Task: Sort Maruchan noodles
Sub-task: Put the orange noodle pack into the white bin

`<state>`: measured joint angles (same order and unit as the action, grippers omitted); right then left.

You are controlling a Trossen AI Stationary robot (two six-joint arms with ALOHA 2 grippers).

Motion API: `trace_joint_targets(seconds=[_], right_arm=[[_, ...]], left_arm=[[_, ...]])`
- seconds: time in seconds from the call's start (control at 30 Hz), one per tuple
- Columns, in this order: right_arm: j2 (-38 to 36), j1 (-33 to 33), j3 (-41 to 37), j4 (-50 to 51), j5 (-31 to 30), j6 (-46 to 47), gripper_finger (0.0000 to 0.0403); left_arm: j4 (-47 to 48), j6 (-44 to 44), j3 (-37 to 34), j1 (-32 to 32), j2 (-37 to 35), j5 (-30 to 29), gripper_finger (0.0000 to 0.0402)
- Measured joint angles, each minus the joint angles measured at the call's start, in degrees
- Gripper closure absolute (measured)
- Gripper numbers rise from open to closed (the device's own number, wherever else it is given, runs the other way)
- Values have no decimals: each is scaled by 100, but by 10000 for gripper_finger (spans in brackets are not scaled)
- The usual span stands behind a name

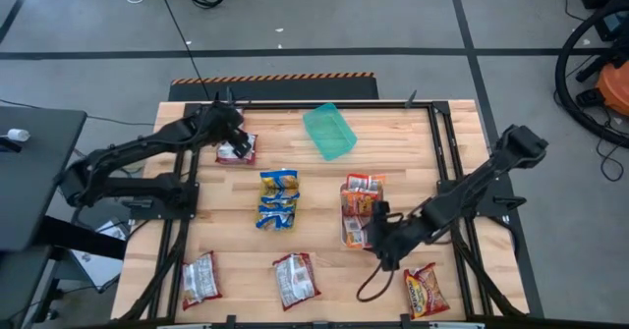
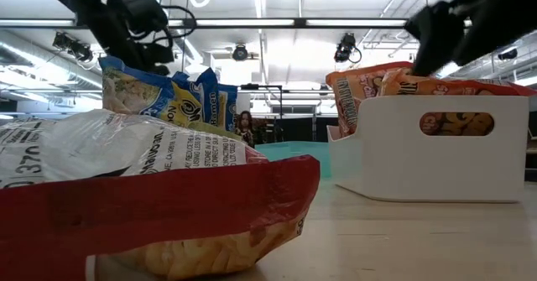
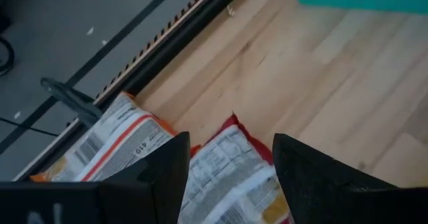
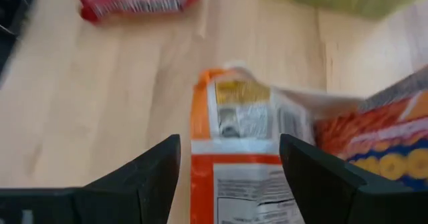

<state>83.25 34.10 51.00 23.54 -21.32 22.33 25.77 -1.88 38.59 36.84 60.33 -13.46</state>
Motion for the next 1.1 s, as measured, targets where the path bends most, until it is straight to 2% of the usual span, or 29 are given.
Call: trace_joint_targets(seconds=[0.13, 0.37, 0.6, 0.77, 0.87, 1.1], right_arm=[[210, 3, 0, 173, -135, 74, 142], [-94, -75, 57, 1019, -977, 94, 142], [-396, -586, 57, 1376, -1707, -196, 142], [-408, -1193, 57, 1357, -1782, -729, 142], [-383, -1446, 57, 1347, -1460, -886, 142], [-485, -1340, 59, 1349, -1357, -947, 142]], left_arm=[[-82, -77, 0, 68, 261, 0, 184], [-56, -103, 0, 68, 344, 0, 184], [-169, -379, 0, 239, 344, -109, 184], [-262, -498, 0, 434, 344, -108, 184], [-261, -500, 0, 489, 344, -46, 184], [-324, -477, 0, 479, 359, 90, 184]])
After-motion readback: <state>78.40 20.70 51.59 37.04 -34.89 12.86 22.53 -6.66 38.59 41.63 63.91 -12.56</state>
